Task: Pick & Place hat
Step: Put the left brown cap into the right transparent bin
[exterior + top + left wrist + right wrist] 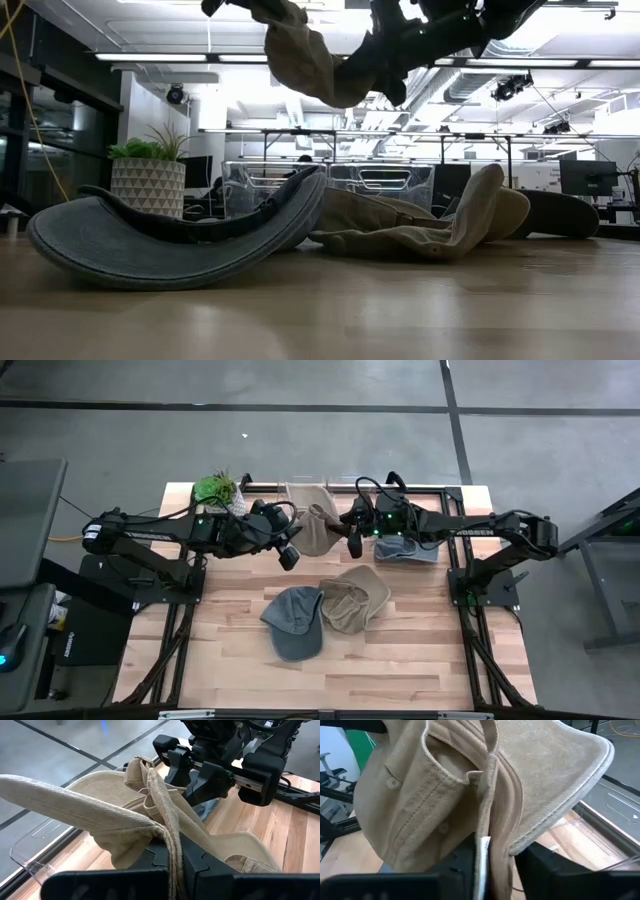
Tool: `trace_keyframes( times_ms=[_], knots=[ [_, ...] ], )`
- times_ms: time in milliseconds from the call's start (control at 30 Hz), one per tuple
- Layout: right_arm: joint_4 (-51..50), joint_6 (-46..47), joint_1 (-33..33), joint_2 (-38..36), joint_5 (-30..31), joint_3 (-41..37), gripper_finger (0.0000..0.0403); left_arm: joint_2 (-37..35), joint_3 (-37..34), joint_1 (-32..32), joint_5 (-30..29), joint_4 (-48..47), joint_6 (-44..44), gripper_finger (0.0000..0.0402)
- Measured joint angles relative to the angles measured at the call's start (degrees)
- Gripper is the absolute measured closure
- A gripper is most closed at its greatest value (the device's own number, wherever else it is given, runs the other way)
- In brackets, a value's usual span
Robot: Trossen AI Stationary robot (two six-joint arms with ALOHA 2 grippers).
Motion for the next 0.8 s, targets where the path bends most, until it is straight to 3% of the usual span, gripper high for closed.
trace_keyframes(
  times_ms=[233,800],
  knots=[
    [0.0,-0.2,0.0,0.0,0.0,0.0,0.0389,0.0,0.0,0.0,0.0,-0.2,-1.1,0.0402],
    [0.2,-0.2,0.0,0.0,0.0,0.0,0.0393,0.0,0.0,0.0,1.9,-2.5,-4.7,0.0397]
  ],
)
